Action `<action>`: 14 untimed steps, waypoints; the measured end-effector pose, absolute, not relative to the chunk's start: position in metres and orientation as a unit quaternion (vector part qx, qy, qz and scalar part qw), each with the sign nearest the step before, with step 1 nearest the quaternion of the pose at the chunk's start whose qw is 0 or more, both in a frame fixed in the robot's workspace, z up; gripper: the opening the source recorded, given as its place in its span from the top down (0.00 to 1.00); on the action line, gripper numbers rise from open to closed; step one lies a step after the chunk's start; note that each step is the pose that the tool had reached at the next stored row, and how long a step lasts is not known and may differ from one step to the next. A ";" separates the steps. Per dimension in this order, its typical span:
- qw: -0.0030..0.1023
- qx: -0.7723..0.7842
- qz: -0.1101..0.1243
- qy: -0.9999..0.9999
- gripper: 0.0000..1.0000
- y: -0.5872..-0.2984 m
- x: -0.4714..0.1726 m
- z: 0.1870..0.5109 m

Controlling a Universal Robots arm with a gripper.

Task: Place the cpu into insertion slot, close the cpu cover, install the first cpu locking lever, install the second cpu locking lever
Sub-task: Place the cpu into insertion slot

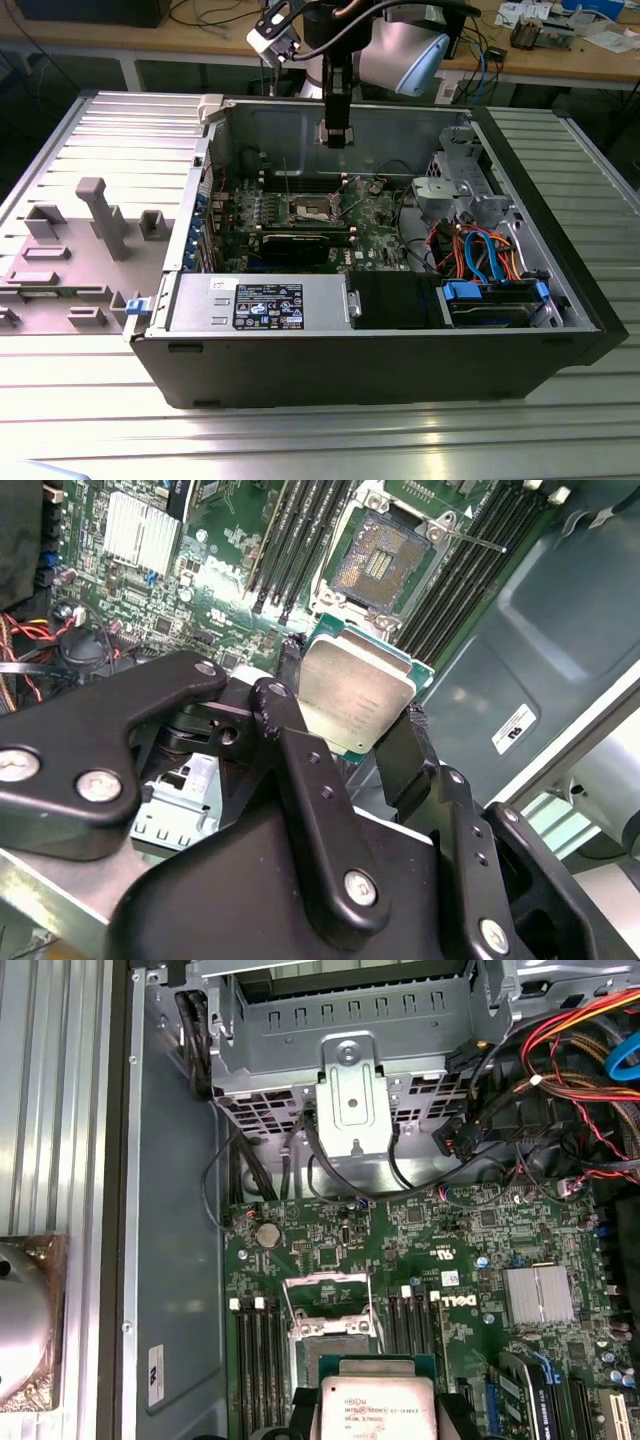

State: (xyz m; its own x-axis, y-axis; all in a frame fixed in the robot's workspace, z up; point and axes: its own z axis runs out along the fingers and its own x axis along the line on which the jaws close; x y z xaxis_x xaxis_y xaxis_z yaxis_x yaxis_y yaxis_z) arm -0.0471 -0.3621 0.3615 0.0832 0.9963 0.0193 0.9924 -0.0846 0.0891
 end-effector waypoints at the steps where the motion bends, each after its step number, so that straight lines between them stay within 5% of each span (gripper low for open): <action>1: 0.026 0.738 0.037 0.673 0.45 -0.362 -0.047 0.361; 14: 0.027 0.755 0.036 0.654 0.45 -0.362 -0.047 0.361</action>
State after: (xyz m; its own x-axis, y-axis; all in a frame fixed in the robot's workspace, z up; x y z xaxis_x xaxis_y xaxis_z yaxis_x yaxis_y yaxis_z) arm -0.0474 -0.3621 0.3608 0.1422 0.9897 0.0193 0.9857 -0.1433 0.0891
